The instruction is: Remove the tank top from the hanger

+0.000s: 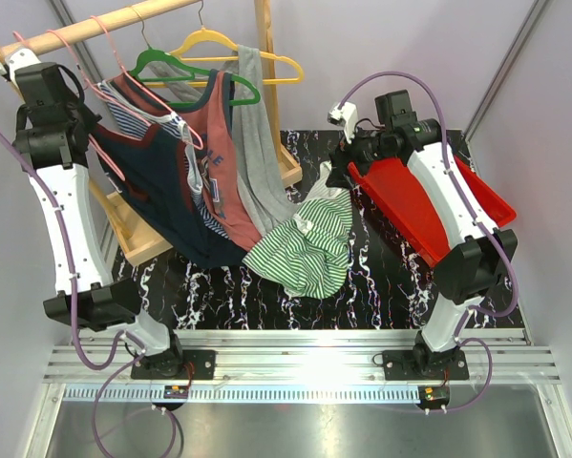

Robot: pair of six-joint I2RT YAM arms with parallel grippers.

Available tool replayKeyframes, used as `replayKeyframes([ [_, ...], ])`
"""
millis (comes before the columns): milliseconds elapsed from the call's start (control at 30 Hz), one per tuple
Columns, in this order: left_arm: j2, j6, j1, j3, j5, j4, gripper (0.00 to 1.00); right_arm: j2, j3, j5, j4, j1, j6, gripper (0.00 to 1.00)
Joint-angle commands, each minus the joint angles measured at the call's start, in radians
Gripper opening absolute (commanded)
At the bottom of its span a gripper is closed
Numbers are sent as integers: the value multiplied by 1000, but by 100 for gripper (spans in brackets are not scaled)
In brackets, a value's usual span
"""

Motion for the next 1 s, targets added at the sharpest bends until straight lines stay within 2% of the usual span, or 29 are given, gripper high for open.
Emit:
replayKeyframes([
  [0, -56, -24, 15, -37, 35, 45, 0, -43, -17, -1, 40, 10, -3, 90],
  [133, -83, -28, 18, -64, 40, 47, 5, -58, -38, -6, 51, 10, -7, 90],
  [300, -110, -33, 25, -84, 50, 45, 24, -72, -58, -12, 69, 12, -6, 90],
  [333, -118, -34, 28, -84, 52, 44, 30, -75, -63, -12, 74, 10, -6, 90],
  [367, -123, -38, 27, -83, 56, 41, 42, -81, -69, -13, 75, 10, -7, 90],
  [433, -138, -44, 28, -77, 66, 39, 50, -86, -75, -13, 81, 12, -9, 90],
  [467, -145, -47, 28, -77, 78, 42, 60, -93, -80, -15, 83, 10, -15, 90],
  [533, -161, -57, 28, -75, 93, 44, 71, -100, -86, -16, 86, 10, -22, 90],
  [567, -179, -62, 30, -77, 116, 47, 81, -107, -90, -16, 88, 10, -32, 91],
  [633, -199, -73, 30, -80, 145, 48, 89, -113, -98, -23, 83, 10, -50, 91],
  [700, -230, -77, 30, -93, 194, 48, 94, -123, -118, -35, 80, 10, -87, 91],
  [833, -322, -64, 28, -171, 276, 78, 99, -136, -161, -85, 42, 10, -170, 92],
  [933, -421, -42, 27, -262, 297, 94, 99, -129, -189, -176, -30, 10, -303, 93],
  [967, -447, -36, 30, -286, 308, 105, 99, -123, -199, -200, -56, 12, -400, 93],
])
